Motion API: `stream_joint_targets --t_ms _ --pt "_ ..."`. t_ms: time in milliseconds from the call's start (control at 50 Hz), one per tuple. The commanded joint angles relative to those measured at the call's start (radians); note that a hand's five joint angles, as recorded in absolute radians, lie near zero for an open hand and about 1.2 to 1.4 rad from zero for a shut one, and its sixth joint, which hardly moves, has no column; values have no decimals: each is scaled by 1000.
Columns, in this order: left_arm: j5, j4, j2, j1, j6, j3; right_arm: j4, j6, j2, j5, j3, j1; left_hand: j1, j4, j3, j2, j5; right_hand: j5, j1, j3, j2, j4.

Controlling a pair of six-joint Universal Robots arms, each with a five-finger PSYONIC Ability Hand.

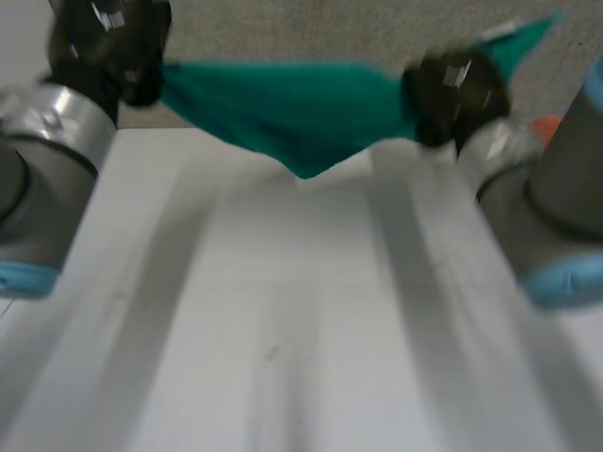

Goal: Fold the laundry.

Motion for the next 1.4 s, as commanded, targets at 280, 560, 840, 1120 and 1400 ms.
stream_joint_targets --t_ms 280,560,840,1120,1400 --pt "40 104 -127 46 9 -300 219 57 103 84 136 26 230 200 207 200 237 -958 -930 -1008 -999 -1018" --pt "65 61 5 66 -40 -324 555 52 -29 -60 171 -196 230 200 207 200 237 -903 -874 -953 -944 -963" --pt "66 49 -10 63 -56 -301 128 -137 -122 -118 650 -256 230 200 207 200 237 -679 -651 -729 -720 -739" --pt "66 49 -16 69 -56 -297 -205 -135 -3 -121 770 -285 230 200 207 200 237 -756 -727 -806 -797 -816" --pt "63 49 -13 68 -56 -308 -322 -121 39 -111 707 -285 230 200 207 200 237 -574 -545 -624 -615 -634"
